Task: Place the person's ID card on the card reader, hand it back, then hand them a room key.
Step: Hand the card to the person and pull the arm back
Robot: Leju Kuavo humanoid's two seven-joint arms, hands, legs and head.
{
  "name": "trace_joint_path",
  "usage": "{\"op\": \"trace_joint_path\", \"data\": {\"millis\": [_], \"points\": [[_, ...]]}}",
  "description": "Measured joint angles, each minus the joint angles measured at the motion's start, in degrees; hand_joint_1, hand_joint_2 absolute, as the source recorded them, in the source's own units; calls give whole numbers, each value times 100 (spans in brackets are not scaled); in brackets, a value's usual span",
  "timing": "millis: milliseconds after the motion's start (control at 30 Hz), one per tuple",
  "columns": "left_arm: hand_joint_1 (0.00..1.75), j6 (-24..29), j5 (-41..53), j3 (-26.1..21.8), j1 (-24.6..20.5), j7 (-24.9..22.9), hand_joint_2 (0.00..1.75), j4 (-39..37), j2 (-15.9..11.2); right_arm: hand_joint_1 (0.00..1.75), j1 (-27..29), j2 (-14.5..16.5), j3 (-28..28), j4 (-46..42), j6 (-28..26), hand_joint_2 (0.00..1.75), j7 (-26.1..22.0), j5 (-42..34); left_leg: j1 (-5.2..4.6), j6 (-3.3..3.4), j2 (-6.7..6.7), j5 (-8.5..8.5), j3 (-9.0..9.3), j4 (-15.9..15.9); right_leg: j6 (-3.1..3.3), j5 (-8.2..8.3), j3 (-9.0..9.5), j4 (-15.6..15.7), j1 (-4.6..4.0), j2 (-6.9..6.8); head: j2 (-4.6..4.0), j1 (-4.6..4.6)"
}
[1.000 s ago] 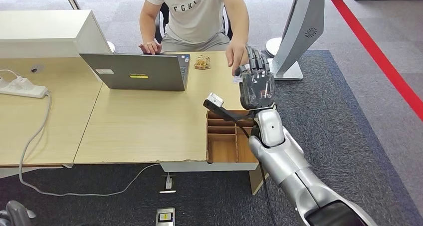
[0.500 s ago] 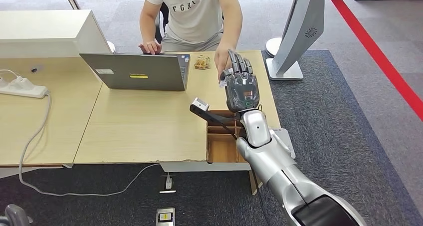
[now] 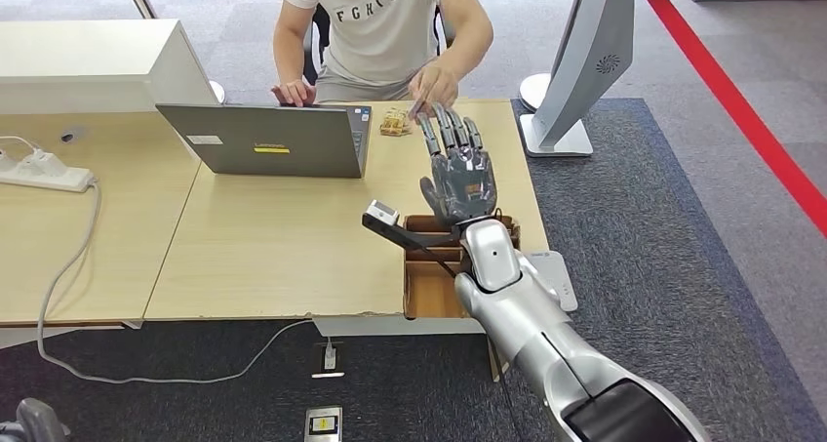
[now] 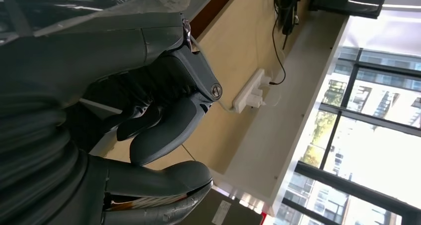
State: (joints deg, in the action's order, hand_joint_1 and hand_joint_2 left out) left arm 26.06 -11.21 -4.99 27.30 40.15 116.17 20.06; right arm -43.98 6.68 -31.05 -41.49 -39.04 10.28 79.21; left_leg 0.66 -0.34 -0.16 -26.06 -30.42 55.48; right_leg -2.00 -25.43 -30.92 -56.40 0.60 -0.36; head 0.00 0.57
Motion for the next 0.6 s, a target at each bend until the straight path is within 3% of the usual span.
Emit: {"op": "trace_joint_path", "data": {"millis": [133,300,400,600], "points": [[175,67,8,2,4,0,175,-1,0,0,101,-92,19,-287,-13,175,-10,-3,0,0,1,0,2,2,0,0,-2,2,0,1,0,1],[175,153,-13,1,24,0,175,-2,0,0,607,-434,166,-1383,261,175,-89,-62,-1,0,2,-1,3,2,0,0,-2,5,1,4,0,1],[175,30,-17,-3,39,0,175,-2,0,0,1001,-690,280,-2202,763,175,-197,-554,-1,1,2,-2,3,3,0,0,-1,9,1,5,0,1],[175,-791,-158,-47,60,0,175,-3,-4,0,1759,-1315,526,-3918,2169,175,-354,-2150,-2,3,2,-4,7,4,0,0,0,12,1,6,0,-1]]}}
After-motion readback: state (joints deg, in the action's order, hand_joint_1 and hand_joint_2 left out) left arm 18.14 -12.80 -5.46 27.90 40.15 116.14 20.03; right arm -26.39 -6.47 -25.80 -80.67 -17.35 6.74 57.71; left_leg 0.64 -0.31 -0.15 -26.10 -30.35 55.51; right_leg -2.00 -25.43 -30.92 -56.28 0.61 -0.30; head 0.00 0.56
